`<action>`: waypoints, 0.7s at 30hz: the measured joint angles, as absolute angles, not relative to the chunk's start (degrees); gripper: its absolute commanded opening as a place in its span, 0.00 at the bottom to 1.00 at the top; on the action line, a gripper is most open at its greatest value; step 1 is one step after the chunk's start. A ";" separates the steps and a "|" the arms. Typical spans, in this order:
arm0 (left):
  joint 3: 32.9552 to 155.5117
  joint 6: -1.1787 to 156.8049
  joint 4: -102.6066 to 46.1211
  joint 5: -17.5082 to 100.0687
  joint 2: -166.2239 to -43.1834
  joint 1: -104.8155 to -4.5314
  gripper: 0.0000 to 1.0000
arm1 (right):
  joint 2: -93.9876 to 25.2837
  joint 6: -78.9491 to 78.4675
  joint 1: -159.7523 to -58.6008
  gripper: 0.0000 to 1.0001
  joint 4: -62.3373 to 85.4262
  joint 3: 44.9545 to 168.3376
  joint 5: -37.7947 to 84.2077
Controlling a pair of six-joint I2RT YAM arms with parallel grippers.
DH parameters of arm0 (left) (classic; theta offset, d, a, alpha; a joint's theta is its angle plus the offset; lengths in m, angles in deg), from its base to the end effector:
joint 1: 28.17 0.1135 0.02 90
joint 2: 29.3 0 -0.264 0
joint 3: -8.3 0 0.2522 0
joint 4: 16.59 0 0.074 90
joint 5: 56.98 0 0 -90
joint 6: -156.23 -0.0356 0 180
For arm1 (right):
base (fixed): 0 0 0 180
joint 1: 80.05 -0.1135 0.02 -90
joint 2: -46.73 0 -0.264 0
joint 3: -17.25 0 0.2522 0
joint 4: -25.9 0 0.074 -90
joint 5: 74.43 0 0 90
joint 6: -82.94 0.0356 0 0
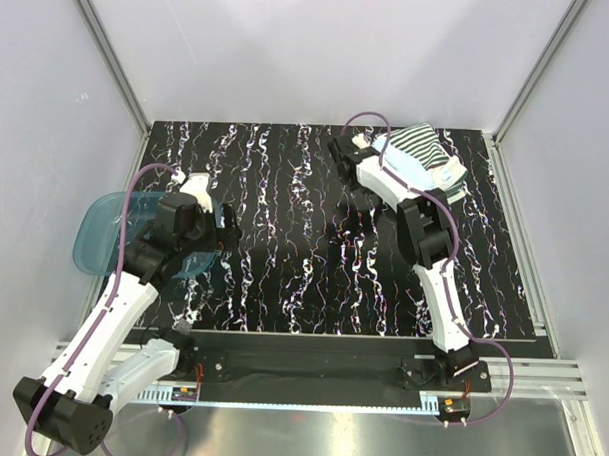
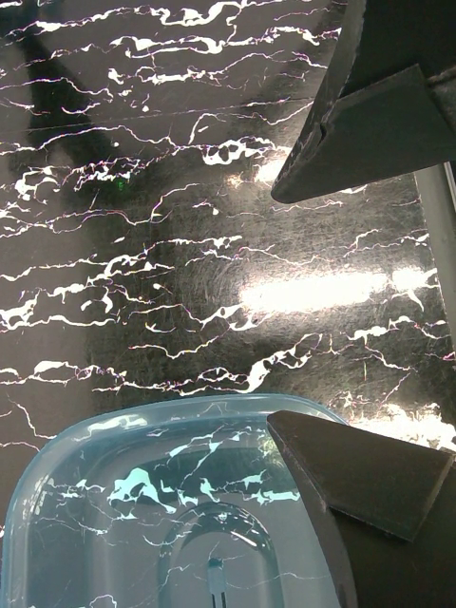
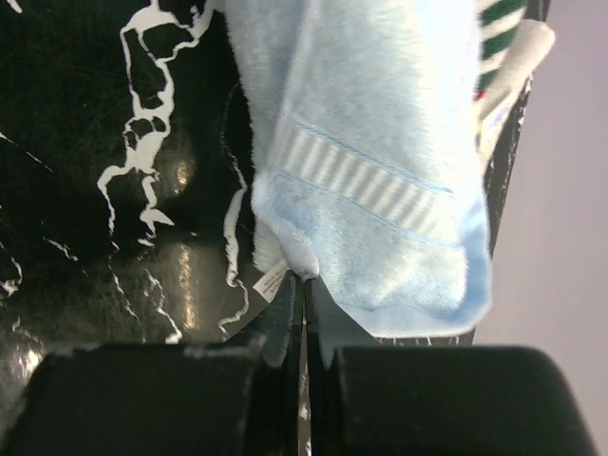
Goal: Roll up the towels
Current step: Grab a towel with the right arm, then move the towel to the center of the board
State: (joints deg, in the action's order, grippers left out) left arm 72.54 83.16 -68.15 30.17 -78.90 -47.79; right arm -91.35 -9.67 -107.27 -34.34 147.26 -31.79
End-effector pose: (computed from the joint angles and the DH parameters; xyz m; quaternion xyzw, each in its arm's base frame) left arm 0.1706 -0.0589 0.3125 0.0099 0.8944 -0.1189 0.4311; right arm 0.4587 0.2065 0.1633 -0.1585 0.8886 -0.3487 0.2524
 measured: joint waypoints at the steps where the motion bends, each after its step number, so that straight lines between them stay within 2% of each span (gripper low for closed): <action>1: 72.54 83.14 -68.15 30.17 -78.90 -47.83 0.99 | -90.74 -9.62 -107.27 0.00 -34.62 147.43 -31.68; 4: 72.54 83.14 -68.15 29.99 -78.90 -48.03 0.99 | -87.83 -9.54 -107.29 0.00 -36.96 151.15 -30.24; 8: 72.54 83.14 -68.17 29.66 -78.88 -48.34 0.99 | -80.42 -9.67 -107.91 0.00 -38.36 163.13 -24.77; 14: 72.54 83.16 -68.19 28.68 -78.88 -48.82 0.99 | -58.20 -10.52 -116.08 0.00 -33.20 171.85 -18.48; 17: 72.54 83.16 -68.19 28.13 -78.86 -48.93 0.99 | -47.53 -9.69 -119.64 0.00 -30.95 172.81 -14.00; 21: 72.54 83.16 -68.19 27.76 -78.86 -49.19 0.99 | -34.31 -6.85 -118.16 0.00 -29.03 167.41 -8.82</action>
